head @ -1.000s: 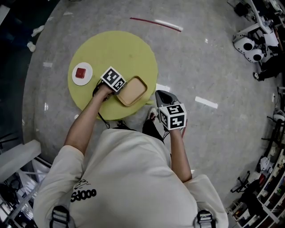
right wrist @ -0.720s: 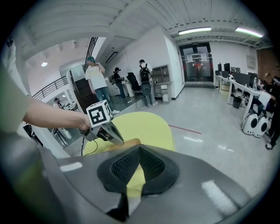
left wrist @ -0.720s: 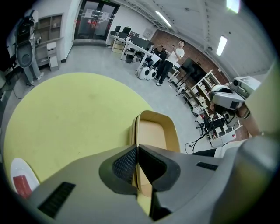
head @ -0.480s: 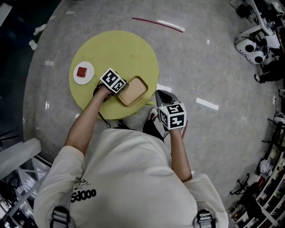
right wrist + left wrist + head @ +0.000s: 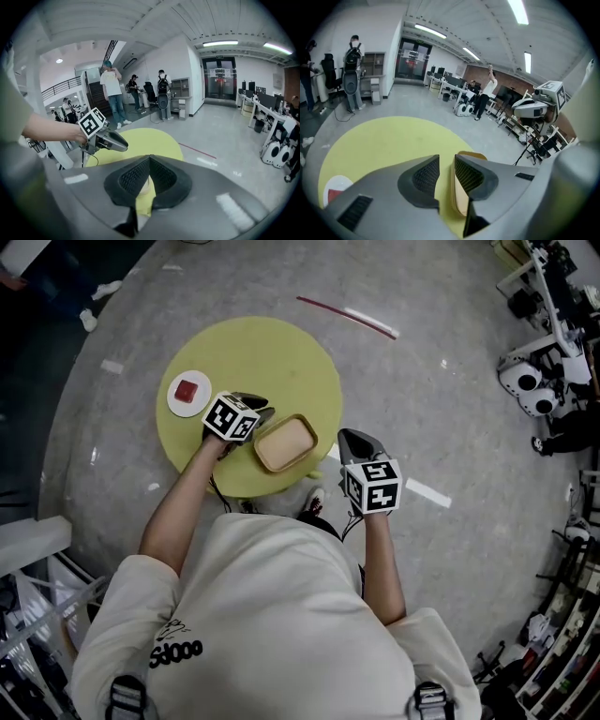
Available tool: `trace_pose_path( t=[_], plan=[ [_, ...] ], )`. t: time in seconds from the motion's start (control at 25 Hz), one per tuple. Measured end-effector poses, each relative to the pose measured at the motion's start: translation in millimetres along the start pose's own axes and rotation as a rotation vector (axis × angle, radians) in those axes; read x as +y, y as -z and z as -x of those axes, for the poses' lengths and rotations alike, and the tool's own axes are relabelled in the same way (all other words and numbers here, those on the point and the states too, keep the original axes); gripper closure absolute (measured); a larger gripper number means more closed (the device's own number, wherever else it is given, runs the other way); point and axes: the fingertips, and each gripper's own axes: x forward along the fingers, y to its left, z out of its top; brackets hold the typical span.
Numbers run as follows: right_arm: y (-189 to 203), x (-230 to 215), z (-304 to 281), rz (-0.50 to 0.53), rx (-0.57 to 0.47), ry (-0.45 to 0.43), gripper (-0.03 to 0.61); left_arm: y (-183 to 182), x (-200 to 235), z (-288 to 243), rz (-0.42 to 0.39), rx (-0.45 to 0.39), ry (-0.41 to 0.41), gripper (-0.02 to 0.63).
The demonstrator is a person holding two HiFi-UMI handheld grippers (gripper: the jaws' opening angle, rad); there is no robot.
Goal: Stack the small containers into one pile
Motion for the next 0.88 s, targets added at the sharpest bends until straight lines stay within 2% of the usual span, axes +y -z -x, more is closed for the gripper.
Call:
trace_pose_path(
  t=[0.16,0.52,0.68,0.88],
  plan=[
    [-29.1,6.2,-1.9,0.057,-0.038,-0.028,0.568,-21.5,7.0,31.4,0.003,-0.126,-0.062,0.518],
    [-122.7,31.0,2.9,0.182,-0.188,-0.108,0.568,-83.9,13.1,137.1,0.063,-0.491,-0.213,0.601],
    [-165.8,47.6,10.3,0.268,-0.269,-0.125,0.568,-104.5,8.5,190.9,0.011,-0.595,-0.293,0.607],
    [-206.2,72.4,31.3,0.34,-0.365,-0.16,0.568,-121.9,-10.8,247.7,-0.129,-0.644,-0.419,0.607]
  ],
)
